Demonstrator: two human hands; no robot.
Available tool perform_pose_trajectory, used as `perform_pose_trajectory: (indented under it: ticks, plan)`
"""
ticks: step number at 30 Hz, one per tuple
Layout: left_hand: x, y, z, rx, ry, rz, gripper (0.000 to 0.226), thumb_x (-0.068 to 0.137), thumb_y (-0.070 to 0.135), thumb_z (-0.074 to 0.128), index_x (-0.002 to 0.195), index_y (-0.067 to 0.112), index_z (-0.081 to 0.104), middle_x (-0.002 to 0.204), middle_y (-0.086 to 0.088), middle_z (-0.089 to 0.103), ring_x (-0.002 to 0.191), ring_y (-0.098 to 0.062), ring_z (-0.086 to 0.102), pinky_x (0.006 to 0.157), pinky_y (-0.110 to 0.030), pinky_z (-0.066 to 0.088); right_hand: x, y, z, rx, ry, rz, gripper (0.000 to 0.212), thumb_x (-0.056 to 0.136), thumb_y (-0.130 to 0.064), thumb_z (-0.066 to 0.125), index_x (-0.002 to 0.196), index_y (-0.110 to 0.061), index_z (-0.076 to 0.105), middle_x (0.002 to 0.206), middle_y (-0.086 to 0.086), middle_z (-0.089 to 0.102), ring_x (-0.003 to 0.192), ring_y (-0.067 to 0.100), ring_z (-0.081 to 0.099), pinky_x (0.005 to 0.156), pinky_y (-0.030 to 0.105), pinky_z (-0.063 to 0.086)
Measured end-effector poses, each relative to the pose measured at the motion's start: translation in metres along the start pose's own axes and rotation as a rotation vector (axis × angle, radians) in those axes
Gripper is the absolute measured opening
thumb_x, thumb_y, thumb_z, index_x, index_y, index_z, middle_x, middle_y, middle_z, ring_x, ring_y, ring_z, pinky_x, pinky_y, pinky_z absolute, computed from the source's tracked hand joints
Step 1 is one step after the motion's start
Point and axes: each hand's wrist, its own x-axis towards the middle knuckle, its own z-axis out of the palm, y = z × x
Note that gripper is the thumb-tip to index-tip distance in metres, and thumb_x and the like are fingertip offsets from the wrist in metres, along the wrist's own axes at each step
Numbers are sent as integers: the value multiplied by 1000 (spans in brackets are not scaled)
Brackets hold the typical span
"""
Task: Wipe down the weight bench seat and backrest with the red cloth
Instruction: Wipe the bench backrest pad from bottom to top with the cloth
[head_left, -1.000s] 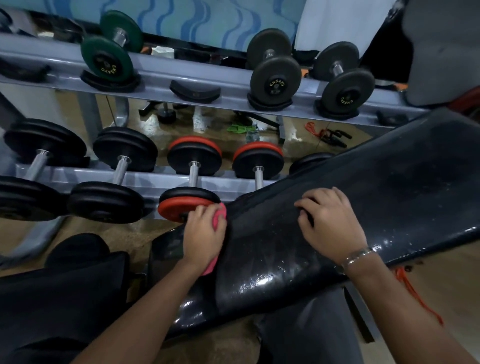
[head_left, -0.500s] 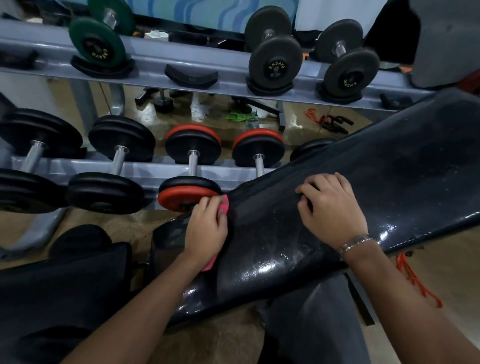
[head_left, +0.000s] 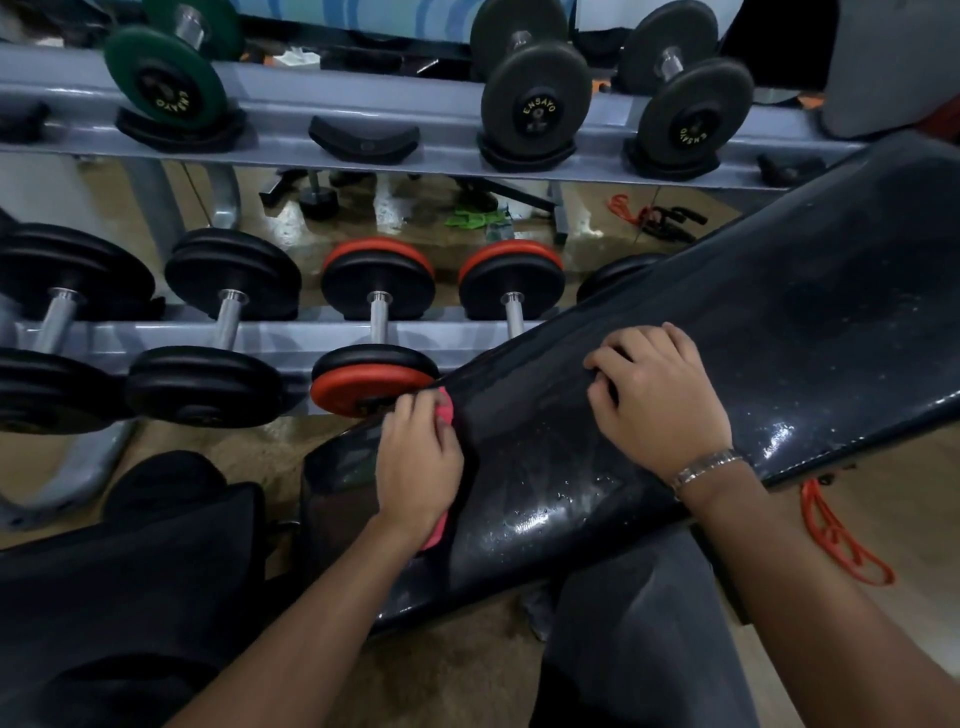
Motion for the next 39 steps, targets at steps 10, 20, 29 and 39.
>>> perform_pose_trajectory:
  ticks: [10,20,29,39]
  plan:
    - [-45,-24,-29,-61,-229,494,27,99,12,54,124,11,64,116,1,58,106,-21,58,96,-33,46,-1,4,4,36,20,-10,24,92,-24,52,102,-17,72,105,3,64,105,29,59,115,53,34]
    - [-58,20,-10,-53,-161,436,29,96,13,51,122,7,64,114,-6,59,99,-27,56,87,-42,49,0,4,3,61,19,-14,22,92,-21,55,105,-16,72,109,4,65,109,29,58,117,52,32]
    - [-56,33,-3,67,-7,27,27,92,20,42,114,18,56,104,0,49,92,-23,48,85,-46,46,0,5,3,63,21,-13,21,93,-21,56,106,-17,72,110,4,66,109,29,59,117,52,32]
    - [-63,7,-14,99,-74,151,29,94,16,44,120,16,56,108,-1,51,94,-24,52,84,-47,48,-1,3,3,75,42,-12,20,91,-20,58,104,-16,73,107,5,65,107,30,59,116,52,33]
